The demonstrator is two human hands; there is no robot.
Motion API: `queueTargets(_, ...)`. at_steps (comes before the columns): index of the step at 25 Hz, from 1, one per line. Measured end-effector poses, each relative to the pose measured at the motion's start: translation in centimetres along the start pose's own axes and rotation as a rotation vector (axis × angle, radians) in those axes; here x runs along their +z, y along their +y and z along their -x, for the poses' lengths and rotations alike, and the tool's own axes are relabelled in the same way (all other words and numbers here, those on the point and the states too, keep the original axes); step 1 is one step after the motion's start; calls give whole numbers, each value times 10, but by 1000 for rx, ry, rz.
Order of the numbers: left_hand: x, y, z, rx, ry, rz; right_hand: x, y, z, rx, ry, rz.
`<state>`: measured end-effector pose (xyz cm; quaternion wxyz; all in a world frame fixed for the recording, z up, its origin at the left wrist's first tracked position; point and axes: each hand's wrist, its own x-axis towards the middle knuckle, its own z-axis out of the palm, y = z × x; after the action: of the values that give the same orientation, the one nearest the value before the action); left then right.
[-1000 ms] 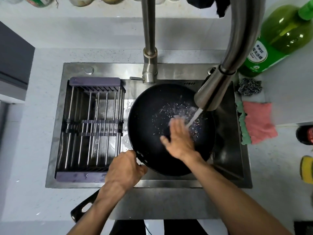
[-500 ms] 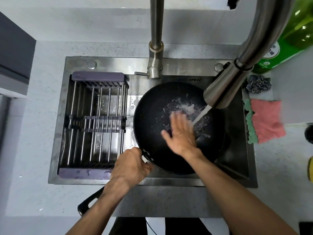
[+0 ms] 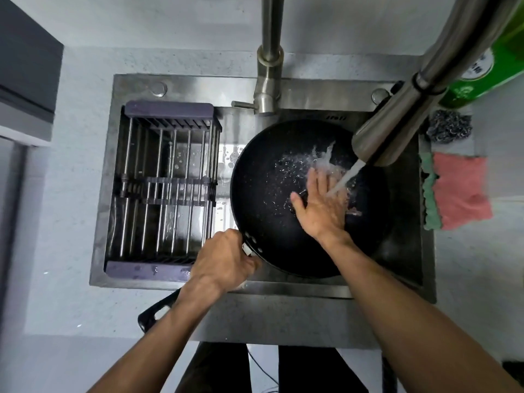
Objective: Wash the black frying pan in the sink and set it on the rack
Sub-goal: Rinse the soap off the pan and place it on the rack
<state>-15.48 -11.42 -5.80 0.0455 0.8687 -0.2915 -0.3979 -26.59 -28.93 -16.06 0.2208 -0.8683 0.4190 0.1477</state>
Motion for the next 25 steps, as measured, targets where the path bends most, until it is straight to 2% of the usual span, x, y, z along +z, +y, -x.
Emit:
queueTargets(2, 0, 0, -1, 23, 13, -30, 4, -2, 7, -282, -83, 28)
queueTargets(3, -1, 0, -1, 25, 13, -30, 3, 1, 6, -348, -102, 28)
queueTargets(4, -2, 1, 0, 21, 8, -22, -1, 4, 0, -237, -56, -9)
queueTargets(5, -3, 2, 1, 16, 6, -15, -5, 6, -4, -36, 2, -56)
queueTargets(6, -3, 3, 1, 16, 8, -13, -8, 3, -5, 64, 1, -71)
queueTargets(7, -3, 4, 1, 21, 5, -10, -4, -2, -2, 19, -33, -83)
queueTargets(9, -2, 4, 1, 32, -6, 3, 2, -8, 7, -249, -102, -63)
queueTargets(10, -2, 4, 0, 32, -8, 9, 0, -6, 5, -253, -100, -86)
queueTargets(12, -3, 2, 1, 24, 6, 3, -9, 1, -5, 26, -36, -159)
queueTargets(13, -4, 2, 2, 23, 7, -2, -8, 0, -6, 25, -41, -130)
queueTargets(14, -4, 2, 2, 25, 1, 1, -3, -4, -3, -80, -41, -138)
queueTargets(15, -5, 2, 3, 27, -11, 8, 5, -4, -1, -266, -74, -50)
queueTargets(16, -5, 1, 3, 27, -21, 21, 4, -2, -2, -345, -106, -6)
queueTargets(17, -5, 0, 4, 26, -28, 31, 1, 2, -7, -269, -85, -16)
queueTargets(20, -3, 0, 9, 59, -9, -23, -10, -13, -22, 185, 98, -135)
queueTargets(21, -1, 4, 8, 76, 13, -59, -14, -36, -21, 212, 100, -190)
queueTargets(23, 1, 9, 3, 99, 47, -100, -12, -86, -10, 41, 16, -431)
queueTargets(25, -2, 7, -2, 87, 24, -74, -9, -94, 12, -214, -247, -572)
